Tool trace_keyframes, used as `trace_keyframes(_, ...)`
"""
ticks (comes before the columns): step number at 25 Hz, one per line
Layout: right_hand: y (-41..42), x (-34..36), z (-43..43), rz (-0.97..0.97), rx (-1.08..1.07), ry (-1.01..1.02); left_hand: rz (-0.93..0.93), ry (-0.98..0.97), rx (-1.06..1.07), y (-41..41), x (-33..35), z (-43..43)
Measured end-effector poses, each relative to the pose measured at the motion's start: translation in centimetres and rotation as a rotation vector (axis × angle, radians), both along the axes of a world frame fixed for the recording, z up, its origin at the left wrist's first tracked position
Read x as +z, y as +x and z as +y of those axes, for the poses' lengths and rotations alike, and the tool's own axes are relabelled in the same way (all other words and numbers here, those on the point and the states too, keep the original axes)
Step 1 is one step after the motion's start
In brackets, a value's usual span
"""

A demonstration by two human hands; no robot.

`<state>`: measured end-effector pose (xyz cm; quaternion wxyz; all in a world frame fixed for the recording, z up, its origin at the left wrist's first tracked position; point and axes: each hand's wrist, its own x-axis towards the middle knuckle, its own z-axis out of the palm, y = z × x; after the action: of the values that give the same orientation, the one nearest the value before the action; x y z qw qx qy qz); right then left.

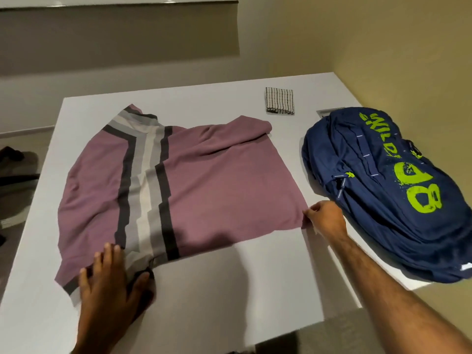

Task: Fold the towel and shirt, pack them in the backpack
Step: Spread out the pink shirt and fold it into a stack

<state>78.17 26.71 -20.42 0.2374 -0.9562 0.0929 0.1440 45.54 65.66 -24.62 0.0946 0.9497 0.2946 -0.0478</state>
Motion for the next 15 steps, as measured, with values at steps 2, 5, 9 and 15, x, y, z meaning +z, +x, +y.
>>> trace_keyframes(2, 0.5, 0.7, 0.3, 0.066, -0.071, 0.092, 0.018, 0.028, -0.125, -1.2, 0.4, -1.9)
trace_keyframes(5, 1.2, 2.2, 0.5, 0.085, -0.073, 0.200, 0.083, 0.020, -0.252, -2.4, 0.7, -2.4)
trace_keyframes(9, 1.5, 7.4, -4.1, 0.157, 0.221, 0.275, -0.109, 0.102, -0.511, -2.7, 5.3, 2.2)
trace_keyframes(15, -2.6, 4.8, -5.7, -0.066, 0.301, -0.618, -0.123, -0.120, -0.423, -4.6, 7.3, 4.3)
